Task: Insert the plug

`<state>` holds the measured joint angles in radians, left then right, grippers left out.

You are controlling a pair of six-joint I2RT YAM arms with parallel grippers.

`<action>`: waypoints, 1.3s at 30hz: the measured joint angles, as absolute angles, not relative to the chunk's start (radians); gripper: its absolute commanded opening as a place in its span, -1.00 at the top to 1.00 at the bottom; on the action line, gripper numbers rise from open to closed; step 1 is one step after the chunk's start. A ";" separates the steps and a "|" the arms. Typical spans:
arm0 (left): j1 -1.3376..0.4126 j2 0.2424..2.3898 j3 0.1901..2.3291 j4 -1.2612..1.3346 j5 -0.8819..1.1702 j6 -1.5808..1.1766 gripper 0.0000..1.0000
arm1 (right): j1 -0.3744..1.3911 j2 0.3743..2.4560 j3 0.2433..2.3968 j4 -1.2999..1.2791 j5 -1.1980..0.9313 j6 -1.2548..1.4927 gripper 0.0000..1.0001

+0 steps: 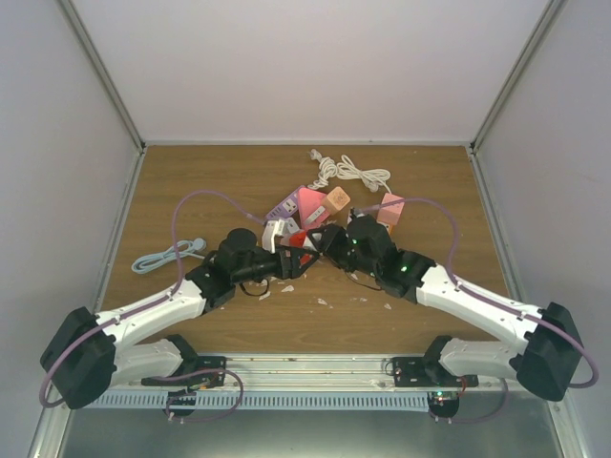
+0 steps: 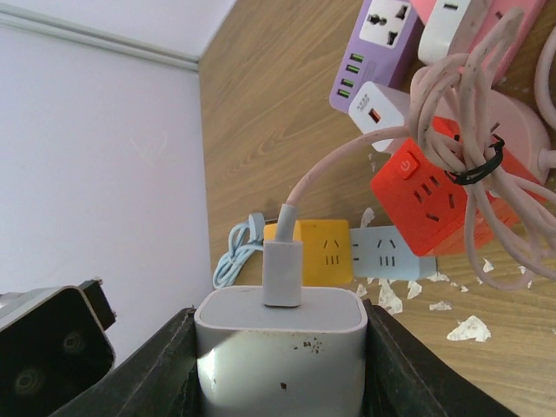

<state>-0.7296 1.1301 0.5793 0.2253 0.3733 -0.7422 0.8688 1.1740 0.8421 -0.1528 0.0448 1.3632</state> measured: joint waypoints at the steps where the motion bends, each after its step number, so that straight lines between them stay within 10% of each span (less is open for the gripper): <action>1: -0.735 1.131 0.580 0.231 0.368 -0.744 -0.24 | 0.869 1.174 0.838 -0.147 0.035 1.363 0.17; 12: -0.791 1.129 0.584 0.250 0.292 -0.713 0.38 | 0.870 1.129 0.756 -0.100 0.001 1.366 0.15; 19: -0.801 1.134 0.585 0.249 0.289 -0.712 0.05 | 0.871 1.092 0.718 -0.085 -0.003 1.359 0.13; 23: -0.802 1.143 0.587 0.262 0.295 -0.719 0.23 | 0.874 1.082 0.714 -0.069 -0.021 1.361 0.10; 31: -0.801 1.153 0.593 0.265 0.274 -0.686 0.60 | 0.872 1.092 0.710 -0.041 -0.052 1.321 -0.57; 39: -0.801 1.119 0.656 0.141 0.273 -0.613 0.61 | 0.772 1.070 0.714 0.002 -0.284 0.991 -0.67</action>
<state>-0.8013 1.1191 0.6563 0.1406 0.2726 -0.6132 0.7723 1.0698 0.7136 0.0025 -0.2836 0.9909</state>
